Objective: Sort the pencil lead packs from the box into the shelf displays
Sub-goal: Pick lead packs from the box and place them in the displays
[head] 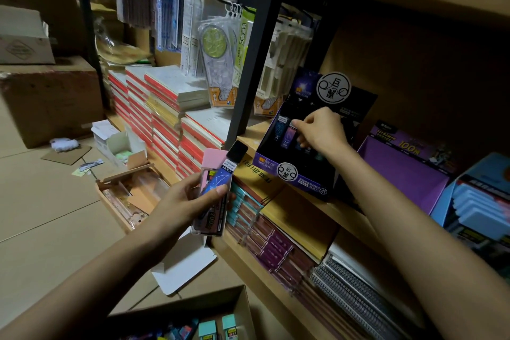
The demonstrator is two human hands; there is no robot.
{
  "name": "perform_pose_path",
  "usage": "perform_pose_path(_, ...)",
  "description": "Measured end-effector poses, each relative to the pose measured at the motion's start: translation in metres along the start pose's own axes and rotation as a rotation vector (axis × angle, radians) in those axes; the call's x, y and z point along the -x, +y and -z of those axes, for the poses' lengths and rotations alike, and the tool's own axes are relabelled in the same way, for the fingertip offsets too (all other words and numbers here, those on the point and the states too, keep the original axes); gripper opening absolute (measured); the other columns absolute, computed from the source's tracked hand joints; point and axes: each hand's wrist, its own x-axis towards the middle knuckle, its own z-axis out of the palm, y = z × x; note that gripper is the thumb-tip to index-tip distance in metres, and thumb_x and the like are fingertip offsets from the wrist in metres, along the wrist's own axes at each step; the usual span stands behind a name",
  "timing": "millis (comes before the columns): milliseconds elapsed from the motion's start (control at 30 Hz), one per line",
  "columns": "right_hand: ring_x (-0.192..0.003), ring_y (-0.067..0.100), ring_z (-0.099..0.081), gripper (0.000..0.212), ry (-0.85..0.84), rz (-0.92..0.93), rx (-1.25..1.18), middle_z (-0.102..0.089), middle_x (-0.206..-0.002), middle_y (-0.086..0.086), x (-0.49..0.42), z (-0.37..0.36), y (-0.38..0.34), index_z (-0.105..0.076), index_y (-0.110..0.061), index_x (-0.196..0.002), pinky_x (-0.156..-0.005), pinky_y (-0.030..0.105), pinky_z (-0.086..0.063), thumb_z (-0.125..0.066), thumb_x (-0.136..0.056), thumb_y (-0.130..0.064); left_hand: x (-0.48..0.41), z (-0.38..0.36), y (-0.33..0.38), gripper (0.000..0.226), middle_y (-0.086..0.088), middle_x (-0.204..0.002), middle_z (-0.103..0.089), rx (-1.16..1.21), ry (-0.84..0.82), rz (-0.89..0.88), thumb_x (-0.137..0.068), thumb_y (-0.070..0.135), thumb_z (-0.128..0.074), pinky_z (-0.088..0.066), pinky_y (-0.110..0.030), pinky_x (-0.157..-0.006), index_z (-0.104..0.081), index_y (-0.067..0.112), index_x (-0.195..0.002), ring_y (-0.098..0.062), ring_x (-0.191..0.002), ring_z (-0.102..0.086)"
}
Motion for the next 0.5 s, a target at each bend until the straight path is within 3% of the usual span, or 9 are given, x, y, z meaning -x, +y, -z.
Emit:
perform_pose_path(67,-0.060,0.010,-0.063,0.028,-0.143,0.062,-0.279,-0.068,-0.073,0.003,0.033,0.000,-0.008,-0.067,-0.009,-0.084,-0.048,0.014,-0.046,-0.054,-0.094,-0.032,0.000,-0.001,0.000,0.041,-0.007,-0.110,-0.069,0.002,-0.005,-0.007,-0.078,0.031,-0.064,-0.056,-0.026,-0.068,-0.060,0.023,-0.118,-0.019,-0.095,-0.069)
perform_pose_path(200,-0.069,0.002,-0.063,0.014,-0.389,0.142,-0.536,-0.067,-0.081,-0.004,0.101,-0.028,-0.020,-0.063,-0.024,-0.090,-0.058,0.016,-0.049,-0.060,-0.088,-0.038,-0.001,-0.004,-0.002,0.038,-0.005,-0.108,-0.070,-0.012,-0.021,-0.012,-0.079,0.029,-0.064,-0.056,-0.028,-0.069,-0.060,0.023,-0.117,-0.019,-0.096,-0.069)
perform_pose_path(333,-0.093,0.017,-0.066,0.017,-0.367,0.015,-0.734,-0.066,-0.098,0.003,0.124,-0.048,-0.021,-0.061,-0.014,-0.098,-0.073,0.027,-0.055,-0.064,-0.087,-0.027,-0.003,-0.009,-0.005,0.037,-0.005,-0.106,-0.071,-0.002,-0.041,-0.024,-0.079,0.029,-0.065,-0.056,-0.027,-0.069,-0.062,0.021,-0.115,-0.020,-0.095,-0.069)
perform_pose_path(500,-0.068,0.011,-0.064,0.008,-0.242,-0.076,-0.963,-0.068,-0.079,0.003,0.103,-0.032,-0.013,-0.057,-0.009,-0.090,-0.059,0.021,-0.052,-0.063,-0.087,-0.010,-0.008,-0.012,-0.007,0.035,0.000,-0.112,-0.069,-0.020,-0.038,-0.035,-0.082,0.039,-0.061,-0.055,-0.038,-0.080,-0.063,0.030,-0.116,-0.018,-0.103,-0.066)
